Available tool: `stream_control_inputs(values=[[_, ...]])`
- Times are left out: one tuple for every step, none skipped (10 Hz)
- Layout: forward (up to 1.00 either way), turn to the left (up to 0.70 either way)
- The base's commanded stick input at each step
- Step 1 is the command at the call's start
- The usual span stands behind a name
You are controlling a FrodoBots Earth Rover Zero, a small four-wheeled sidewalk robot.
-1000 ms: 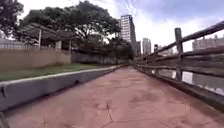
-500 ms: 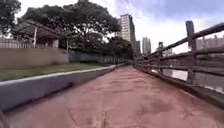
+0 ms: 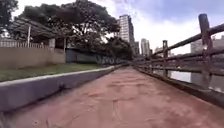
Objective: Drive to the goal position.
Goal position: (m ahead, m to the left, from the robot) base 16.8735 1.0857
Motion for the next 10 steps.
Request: stream_control_inputs(values=[[0.97,0.0],[0.97,0.0],[0.97,0.0],[0.97,0.0],[0.97,0.0],[0.97,0.0],[0.97,0.0],[0.97,0.0],[0.97,0.0],[0.97,0.0]])
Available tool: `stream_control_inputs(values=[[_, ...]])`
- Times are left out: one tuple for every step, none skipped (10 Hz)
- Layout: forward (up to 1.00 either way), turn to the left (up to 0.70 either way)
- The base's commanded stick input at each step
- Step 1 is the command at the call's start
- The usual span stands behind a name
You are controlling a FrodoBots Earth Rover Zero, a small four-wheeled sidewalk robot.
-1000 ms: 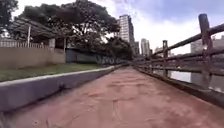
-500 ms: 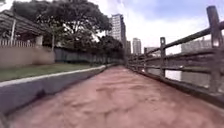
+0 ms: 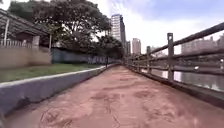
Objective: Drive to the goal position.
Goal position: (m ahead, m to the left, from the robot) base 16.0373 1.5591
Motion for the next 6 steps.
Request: stream_control_inputs(values=[[0.97,0.0],[0.97,0.0],[0.97,0.0],[0.97,0.0],[0.97,0.0],[0.97,0.0]])
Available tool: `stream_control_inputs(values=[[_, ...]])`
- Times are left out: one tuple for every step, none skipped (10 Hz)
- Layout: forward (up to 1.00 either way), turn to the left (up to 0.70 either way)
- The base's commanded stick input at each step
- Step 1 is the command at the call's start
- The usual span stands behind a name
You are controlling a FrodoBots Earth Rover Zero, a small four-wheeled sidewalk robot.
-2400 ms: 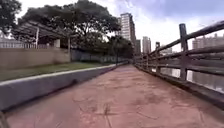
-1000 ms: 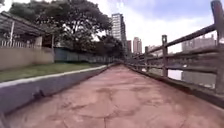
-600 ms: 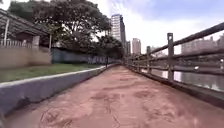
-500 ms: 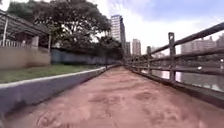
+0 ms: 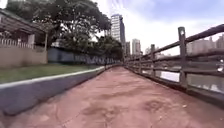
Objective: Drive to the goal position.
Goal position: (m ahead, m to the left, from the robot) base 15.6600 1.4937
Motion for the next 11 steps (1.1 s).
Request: stream_control_inputs(values=[[0.97,0.0],[0.97,0.0],[0.97,0.0],[0.97,0.0],[0.97,0.0],[0.97,0.0],[0.97,0.0],[0.97,0.0],[0.97,0.0],[0.97,0.0],[0.97,0.0]])
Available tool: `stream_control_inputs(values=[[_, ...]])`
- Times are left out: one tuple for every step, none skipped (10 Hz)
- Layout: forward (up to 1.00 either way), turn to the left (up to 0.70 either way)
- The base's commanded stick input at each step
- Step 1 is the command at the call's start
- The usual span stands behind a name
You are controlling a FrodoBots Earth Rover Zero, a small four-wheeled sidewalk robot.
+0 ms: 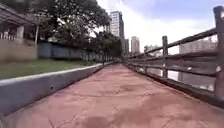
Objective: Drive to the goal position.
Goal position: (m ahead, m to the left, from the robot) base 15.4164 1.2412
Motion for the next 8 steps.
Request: stream_control_inputs(values=[[0.97,0.0],[0.97,0.0],[0.97,0.0],[0.97,-0.19],[0.97,-0.17],[0.97,-0.11],[0.97,0.0],[0.97,0.0]])
